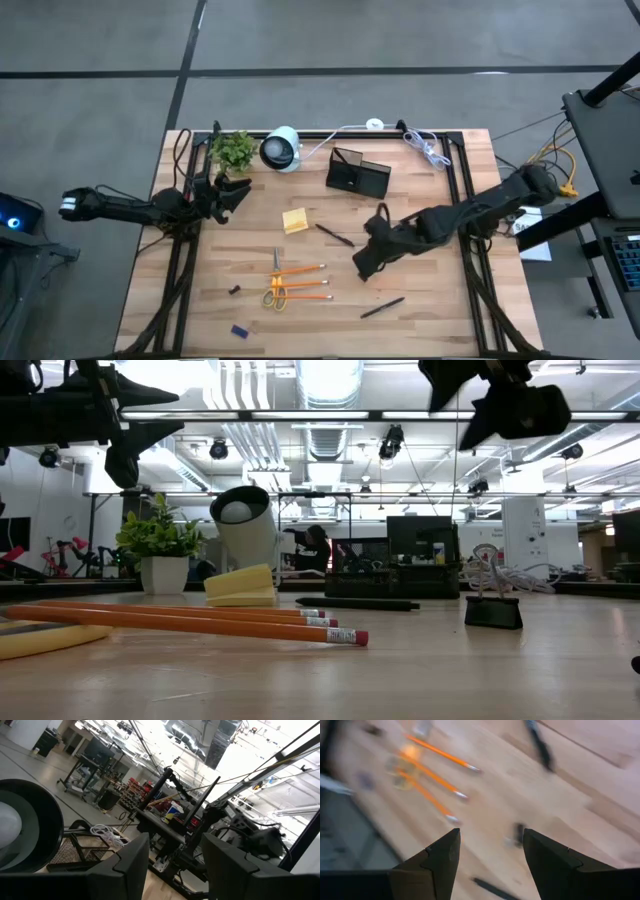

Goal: Pick and place office supplies into organizer
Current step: Put the right binder clip into the desk organizer

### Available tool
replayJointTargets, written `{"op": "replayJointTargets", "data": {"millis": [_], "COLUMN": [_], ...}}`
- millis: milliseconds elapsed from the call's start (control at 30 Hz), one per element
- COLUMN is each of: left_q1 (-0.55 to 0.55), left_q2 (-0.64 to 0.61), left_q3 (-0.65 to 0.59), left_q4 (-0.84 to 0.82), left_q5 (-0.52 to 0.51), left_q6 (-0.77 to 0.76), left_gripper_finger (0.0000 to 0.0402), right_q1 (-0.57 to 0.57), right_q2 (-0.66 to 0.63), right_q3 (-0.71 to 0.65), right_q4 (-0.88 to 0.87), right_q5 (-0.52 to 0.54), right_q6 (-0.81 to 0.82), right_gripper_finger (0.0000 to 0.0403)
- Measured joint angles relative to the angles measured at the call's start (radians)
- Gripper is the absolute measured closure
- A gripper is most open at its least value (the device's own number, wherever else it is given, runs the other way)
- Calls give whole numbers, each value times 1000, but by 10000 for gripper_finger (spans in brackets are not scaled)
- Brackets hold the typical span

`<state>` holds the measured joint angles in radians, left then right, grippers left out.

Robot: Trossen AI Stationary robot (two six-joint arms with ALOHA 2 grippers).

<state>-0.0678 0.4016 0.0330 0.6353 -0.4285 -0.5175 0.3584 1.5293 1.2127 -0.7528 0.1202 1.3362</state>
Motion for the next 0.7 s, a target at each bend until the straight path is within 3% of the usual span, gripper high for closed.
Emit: {"op": "replayJointTargets", "data": {"millis": [133,300,700], "left_q1": [0,0,0], "left_q2": [0,4,9], "left_q3": [0,0,-1], "left_q4": [-1,-1,0], "left_q5": [0,0,7], "left_q6": [0,0,0], "left_gripper_finger": [235,235,235], "right_q1": [-1,0,-1], "right_q2": [118,221,321], "right_q3": [148,254,253], "right_q4": [-206,-237,-243], "right_q5": [-43,-125,-206], "right_q6": [-44,-83,-129], "right_gripper_finger": [200,200,199]}}
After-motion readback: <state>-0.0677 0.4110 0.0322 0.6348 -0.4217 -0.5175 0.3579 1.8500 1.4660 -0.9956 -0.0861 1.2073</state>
